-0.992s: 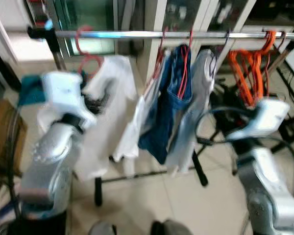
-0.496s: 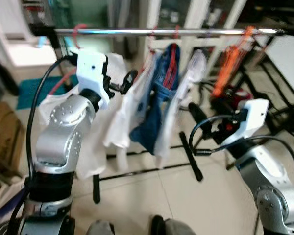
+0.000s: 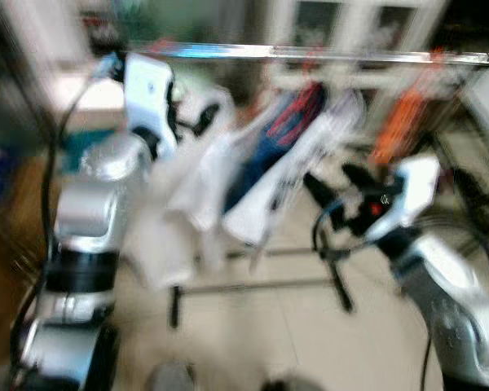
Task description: Hang hanger
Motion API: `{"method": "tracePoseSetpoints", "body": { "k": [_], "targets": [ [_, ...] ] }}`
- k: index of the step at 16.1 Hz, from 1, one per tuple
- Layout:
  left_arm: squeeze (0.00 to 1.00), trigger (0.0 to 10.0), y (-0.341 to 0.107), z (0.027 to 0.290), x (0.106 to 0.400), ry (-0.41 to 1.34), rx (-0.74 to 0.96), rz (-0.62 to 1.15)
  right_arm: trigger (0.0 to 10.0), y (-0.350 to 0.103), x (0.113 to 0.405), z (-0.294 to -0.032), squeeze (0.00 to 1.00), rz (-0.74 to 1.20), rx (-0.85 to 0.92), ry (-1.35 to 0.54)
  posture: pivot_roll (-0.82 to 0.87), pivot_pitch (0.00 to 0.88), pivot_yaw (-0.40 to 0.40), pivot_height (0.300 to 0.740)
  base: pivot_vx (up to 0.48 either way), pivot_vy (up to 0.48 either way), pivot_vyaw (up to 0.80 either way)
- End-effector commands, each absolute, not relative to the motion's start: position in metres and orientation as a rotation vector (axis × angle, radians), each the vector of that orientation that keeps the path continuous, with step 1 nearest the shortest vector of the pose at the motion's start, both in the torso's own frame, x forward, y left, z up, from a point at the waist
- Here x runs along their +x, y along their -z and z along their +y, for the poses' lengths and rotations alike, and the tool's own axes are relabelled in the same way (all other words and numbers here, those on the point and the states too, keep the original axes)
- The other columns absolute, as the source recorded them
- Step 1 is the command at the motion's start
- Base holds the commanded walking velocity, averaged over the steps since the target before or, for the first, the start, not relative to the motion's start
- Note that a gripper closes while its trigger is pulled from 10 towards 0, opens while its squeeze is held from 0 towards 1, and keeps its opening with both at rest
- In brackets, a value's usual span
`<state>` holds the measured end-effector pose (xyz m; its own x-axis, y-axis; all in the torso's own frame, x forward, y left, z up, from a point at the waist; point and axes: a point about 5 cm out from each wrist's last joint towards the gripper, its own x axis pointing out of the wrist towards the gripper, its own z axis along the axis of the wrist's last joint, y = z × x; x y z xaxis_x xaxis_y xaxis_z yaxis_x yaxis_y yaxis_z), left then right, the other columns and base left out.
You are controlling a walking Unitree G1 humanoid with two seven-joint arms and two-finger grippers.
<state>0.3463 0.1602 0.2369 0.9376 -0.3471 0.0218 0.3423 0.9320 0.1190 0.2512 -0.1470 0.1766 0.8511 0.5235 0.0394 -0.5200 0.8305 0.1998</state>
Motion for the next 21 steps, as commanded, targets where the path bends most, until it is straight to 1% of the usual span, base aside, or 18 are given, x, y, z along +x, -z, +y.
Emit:
{"method": "tracePoseSetpoints", "body": {
  "k": [1,2,4,5,7,8,9,10,11,12,15,17,20,21],
  "targets": [
    [0.4,10.0,-0.248,0.163,0.346,0.361,0.134,-0.08,10.0,-0.18,0.248,-0.142,1.0,0.029,0.194,-0.598,0.02,0.05,-0.053,0.74,0.0,0.0,0.0],
    [0.0,10.0,-0.251,0.171,0.339,0.358,0.162,-0.082,10.0,-0.18,0.248,-0.141,0.0,0.029,0.188,-0.608,0.01,0.052,-0.051,0.74,0.0,0.0,0.0],
    [0.0,10.0,-0.256,0.195,0.322,0.324,0.228,-0.065,10.0,-0.178,0.247,-0.139,0.0,0.036,0.168,-0.617,0.01,0.047,-0.058,0.74,0.0,0.0,0.0],
    [0.0,10.0,-0.259,0.216,0.309,0.285,0.257,-0.053,10.0,-0.177,0.248,-0.138,0.0,0.048,0.159,-0.633,0.02,0.052,-0.09,0.74,0.0,0.0,0.0],
    [0.0,10.0,-0.26,0.232,0.306,0.236,0.269,-0.056,10.0,-0.178,0.25,-0.136,0.0,0.05,0.165,-0.648,0.03,0.055,-0.1,0.74,0.0,0.0,0.0],
    [0.0,10.0,-0.258,0.254,0.308,0.146,0.299,-0.037,10.0,-0.18,0.257,-0.132,0.0,0.043,0.155,-0.668,0.05,0.064,-0.128,0.74,0.0,0.0,0.0],
    [0.0,10.0,-0.257,0.257,0.309,0.139,0.296,-0.033,10.0,-0.18,0.259,-0.132,0.0,0.042,0.154,-0.671,0.05,0.064,-0.133,0.74,0.0,0.0,0.0],
    [0.0,10.0,-0.253,0.262,0.313,0.169,0.274,-0.021,10.0,-0.182,0.261,-0.13,0.0,0.039,0.173,-0.681,0.05,0.066,-0.143,0.74,0.0,0.0,0.0],
    [0.0,10.0,-0.252,0.263,0.315,0.177,0.263,-0.018,10.0,-0.182,0.261,-0.13,0.0,0.038,0.176,-0.686,0.05,0.066,-0.143,0.74,0.0,0.0,0.0],
    [0.0,10.0,-0.246,0.263,0.325,0.228,0.253,-0.004,10.0,-0.184,0.262,-0.13,0.0,0.037,0.172,-0.697,0.04,0.071,-0.149,0.74,0.0,0.0,0.0],
    [0.0,10.0,-0.241,0.262,0.351,0.278,0.235,0.011,10.0,-0.185,0.262,-0.13,0.0,0.03,0.174,-0.699,0.03,0.075,-0.134,0.74,0.0,0.0,0.0],
    [0.0,10.0,-0.241,0.258,0.365,0.307,0.256,0.029,10.0,-0.187,0.261,-0.129,0.0,0.023,0.18,-0.693,0.01,0.075,-0.117,0.74,0.0,0.0,0.0],
    [0.0,10.0,-0.249,0.251,0.384,0.307,0.299,0.033,10.0,-0.188,0.255,-0.131,0.0,0.026,0.18,-0.692,-0.01,0.097,-0.109,0.74,0.0,0.0,0.0],
    [0.0,10.0,-0.251,0.244,0.392,0.324,0.308,0.043,10.0,-0.187,0.252,-0.132,0.0,0.032,0.176,-0.694,-0.03,0.102,-0.101,0.74,0.0,0.0,0.0]
  ]
}}
